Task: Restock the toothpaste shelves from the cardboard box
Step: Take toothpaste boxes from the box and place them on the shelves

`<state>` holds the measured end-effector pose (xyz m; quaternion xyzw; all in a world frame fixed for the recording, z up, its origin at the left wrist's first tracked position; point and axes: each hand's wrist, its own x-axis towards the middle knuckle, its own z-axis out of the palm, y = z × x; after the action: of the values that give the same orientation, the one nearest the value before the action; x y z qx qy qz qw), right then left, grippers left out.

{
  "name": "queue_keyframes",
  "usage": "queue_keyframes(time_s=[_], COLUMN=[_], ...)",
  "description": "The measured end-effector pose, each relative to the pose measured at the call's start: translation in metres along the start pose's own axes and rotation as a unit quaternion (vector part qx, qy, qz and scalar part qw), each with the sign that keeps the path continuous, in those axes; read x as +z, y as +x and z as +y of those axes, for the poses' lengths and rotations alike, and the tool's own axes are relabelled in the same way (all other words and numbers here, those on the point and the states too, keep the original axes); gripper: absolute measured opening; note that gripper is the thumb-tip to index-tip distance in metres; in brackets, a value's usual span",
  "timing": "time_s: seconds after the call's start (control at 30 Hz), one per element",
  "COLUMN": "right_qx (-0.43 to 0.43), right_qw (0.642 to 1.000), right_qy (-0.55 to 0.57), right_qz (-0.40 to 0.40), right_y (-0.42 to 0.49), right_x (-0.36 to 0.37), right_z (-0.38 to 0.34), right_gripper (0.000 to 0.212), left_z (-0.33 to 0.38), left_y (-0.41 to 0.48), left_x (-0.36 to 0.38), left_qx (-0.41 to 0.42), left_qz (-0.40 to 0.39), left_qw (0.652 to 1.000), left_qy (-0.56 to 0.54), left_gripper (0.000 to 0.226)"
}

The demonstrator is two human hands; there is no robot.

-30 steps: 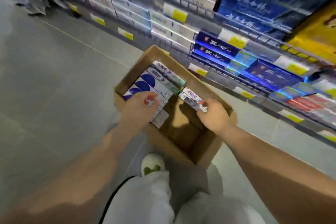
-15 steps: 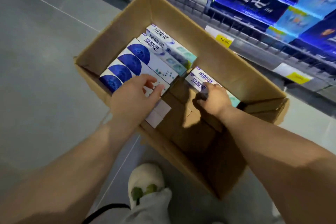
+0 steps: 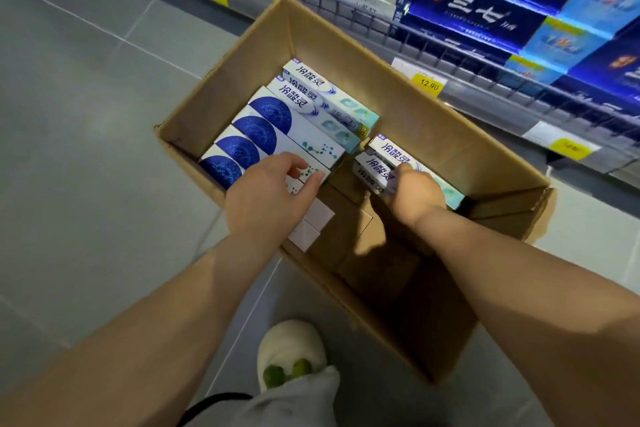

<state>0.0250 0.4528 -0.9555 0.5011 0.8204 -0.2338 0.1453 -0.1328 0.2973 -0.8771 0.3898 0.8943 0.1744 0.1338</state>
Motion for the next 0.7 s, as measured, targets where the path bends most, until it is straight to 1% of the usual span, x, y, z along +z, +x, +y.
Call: queue_keyframes(time_s=[0.07, 0.17, 0.23, 0.27, 0.33, 0.43, 0.53, 0.57, 0.63, 0.7], right_qx=[-0.040, -0.098, -0.119, -0.115, -0.095, -0.052, 0.002, 0.019, 0.055, 0.091], right_qw=[0.998, 0.984, 0.970, 0.964, 0.951, 0.919, 0.905, 0.906, 0.911, 0.905], right_qy=[0.046, 0.112, 0.138, 0.146, 0.171, 0.247, 0.227, 0.214, 0.201, 0.230], right_qz=[0.035, 0.102, 0.162, 0.190, 0.239, 0.303, 0.361, 0.365, 0.357, 0.347], right_y=[-0.018, -0.051, -0.072, -0.081, -0.095, -0.100, -0.095, -0.094, -0.092, -0.091], right_x=[-0.022, -0.062, -0.089, -0.101, -0.118, -0.131, -0.131, -0.127, -0.109, -0.085], right_z=[-0.001, 0.002, 0.012, 0.020, 0.037, 0.063, 0.095, 0.106, 0.126, 0.141], right_gripper=[0.038, 0.038, 0.042, 0.044, 0.047, 0.047, 0.051, 0.051, 0.051, 0.052], left_z=[0.001, 0.010, 0.026, 0.037, 0.060, 0.092, 0.107, 0.108, 0.107, 0.105], left_y=[-0.001, 0.004, 0.014, 0.020, 0.033, 0.048, 0.057, 0.060, 0.065, 0.067], left_x=[-0.005, -0.013, -0.012, -0.009, 0.005, 0.039, 0.080, 0.095, 0.122, 0.144], left_qx=[0.020, 0.074, 0.118, 0.140, 0.182, 0.235, 0.256, 0.269, 0.291, 0.318], left_qz=[-0.007, -0.026, -0.033, -0.039, -0.065, -0.119, -0.167, -0.183, -0.220, -0.238], left_qw=[1.000, 0.997, 0.992, 0.989, 0.981, 0.965, 0.952, 0.946, 0.929, 0.915], left_qy=[-0.005, -0.010, -0.011, -0.014, -0.016, -0.011, -0.001, 0.017, 0.055, 0.072], left_gripper=[0.034, 0.034, 0.035, 0.036, 0.037, 0.045, 0.049, 0.049, 0.043, 0.042])
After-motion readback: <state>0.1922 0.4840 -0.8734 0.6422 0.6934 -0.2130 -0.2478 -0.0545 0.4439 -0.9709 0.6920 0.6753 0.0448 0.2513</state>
